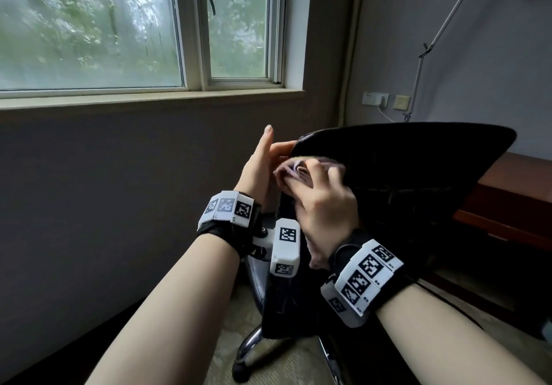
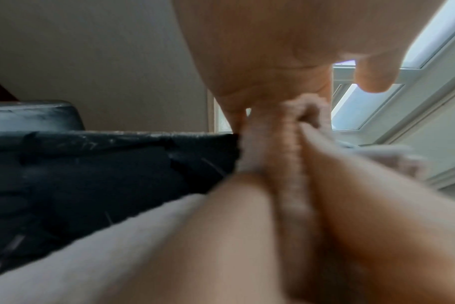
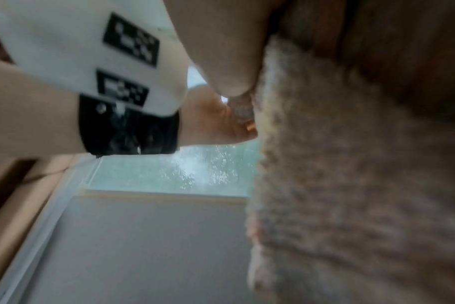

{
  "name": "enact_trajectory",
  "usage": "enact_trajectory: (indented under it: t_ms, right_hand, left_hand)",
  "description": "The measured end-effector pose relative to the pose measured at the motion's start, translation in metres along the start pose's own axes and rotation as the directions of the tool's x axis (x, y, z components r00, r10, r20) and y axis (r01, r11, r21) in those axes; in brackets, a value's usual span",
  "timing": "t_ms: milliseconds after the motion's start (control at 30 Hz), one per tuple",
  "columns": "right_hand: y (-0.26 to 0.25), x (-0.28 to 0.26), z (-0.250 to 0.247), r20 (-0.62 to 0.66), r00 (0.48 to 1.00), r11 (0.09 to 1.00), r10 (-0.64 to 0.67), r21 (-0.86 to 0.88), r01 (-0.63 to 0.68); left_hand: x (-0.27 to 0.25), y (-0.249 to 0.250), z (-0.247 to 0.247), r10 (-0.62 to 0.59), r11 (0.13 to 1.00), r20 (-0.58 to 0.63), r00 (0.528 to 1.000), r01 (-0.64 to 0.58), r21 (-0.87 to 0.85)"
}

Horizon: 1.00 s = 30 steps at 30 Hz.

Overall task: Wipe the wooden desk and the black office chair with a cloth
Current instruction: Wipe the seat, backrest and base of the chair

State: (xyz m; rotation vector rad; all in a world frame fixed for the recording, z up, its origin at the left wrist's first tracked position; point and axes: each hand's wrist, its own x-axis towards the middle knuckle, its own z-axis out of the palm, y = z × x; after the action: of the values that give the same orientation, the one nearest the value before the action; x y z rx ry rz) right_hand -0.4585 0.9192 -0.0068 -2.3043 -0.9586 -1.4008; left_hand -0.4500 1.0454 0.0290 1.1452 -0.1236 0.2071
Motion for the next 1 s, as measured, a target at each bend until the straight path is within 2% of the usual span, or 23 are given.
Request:
enact_trajectory:
  t_ms: [133, 267, 333, 400, 500, 533, 600, 633, 700, 733, 867, 933, 1000]
  right_hand:
    - [0.002, -0.024, 0.020, 0.142, 0.989, 0.999, 0.040, -0.041, -0.034]
    - [-0.001, -0.024, 0.011, 0.238, 0.971, 1.000, -0.011, -0.003, 0.012]
    - [0.000, -0.022, 0.007, 0.300, 0.954, 1.000, -0.009, -0.015, 0.014]
    - [0.003, -0.021, 0.006, 0.354, 0.935, 1.000, 0.006, -0.026, 0.004]
    - [0.007, -0.026, -0.003, 0.498, 0.861, 0.995, 0.097, -0.069, -0.072]
    - [0.011, -0.028, -0.006, 0.494, 0.861, 0.993, 0.117, -0.061, -0.100]
    - [0.013, -0.027, -0.018, 0.402, 0.899, 0.977, 0.171, 0.047, -0.207]
    - [0.014, -0.026, -0.024, 0.313, 0.931, 0.965, 0.187, 0.119, -0.234]
    - [0.017, -0.021, -0.036, 0.108, 0.976, 0.963, 0.188, 0.173, -0.204]
    - [0.020, -0.017, -0.042, 0.004, 0.983, 0.967, 0.185, 0.177, -0.183]
    - [0.032, 0.015, -0.056, -0.308, 0.932, 0.972, 0.193, 0.189, -0.138]
    - [0.038, 0.029, -0.051, -0.366, 0.913, 0.980, 0.178, 0.149, -0.131]
    - [0.041, 0.033, -0.039, -0.368, 0.918, 0.987, 0.151, 0.112, -0.117]
  left_hand:
    - [-0.002, 0.004, 0.004, 0.044, 0.991, -0.082, 0.996, -0.033, 0.133]
    - [-0.011, 0.008, 0.013, 0.136, 0.971, -0.063, 0.989, -0.121, 0.205]
    - [-0.011, 0.004, 0.015, 0.266, 0.900, -0.055, 0.962, -0.228, 0.371]
    - [-0.013, 0.001, 0.017, 0.358, 0.800, -0.042, 0.933, -0.283, 0.529]
    - [-0.013, -0.003, 0.018, 0.399, 0.760, -0.035, 0.916, -0.309, 0.572]
    - [-0.013, -0.004, 0.018, 0.411, 0.745, -0.034, 0.911, -0.314, 0.588]
    - [-0.011, -0.006, 0.017, 0.440, 0.701, -0.018, 0.898, -0.330, 0.632]
    - [-0.009, -0.006, 0.015, 0.458, 0.678, -0.010, 0.889, -0.342, 0.651]
    - [-0.008, -0.006, 0.014, 0.498, 0.644, 0.006, 0.867, -0.375, 0.666]
    - [-0.007, -0.007, 0.014, 0.513, 0.635, 0.008, 0.859, -0.385, 0.670]
    - [-0.006, -0.011, 0.014, 0.540, 0.616, 0.001, 0.841, -0.397, 0.680]
    - [-0.005, -0.012, 0.014, 0.550, 0.613, 0.006, 0.835, -0.408, 0.677]
    - [-0.003, -0.014, 0.011, 0.557, 0.615, 0.010, 0.831, -0.420, 0.668]
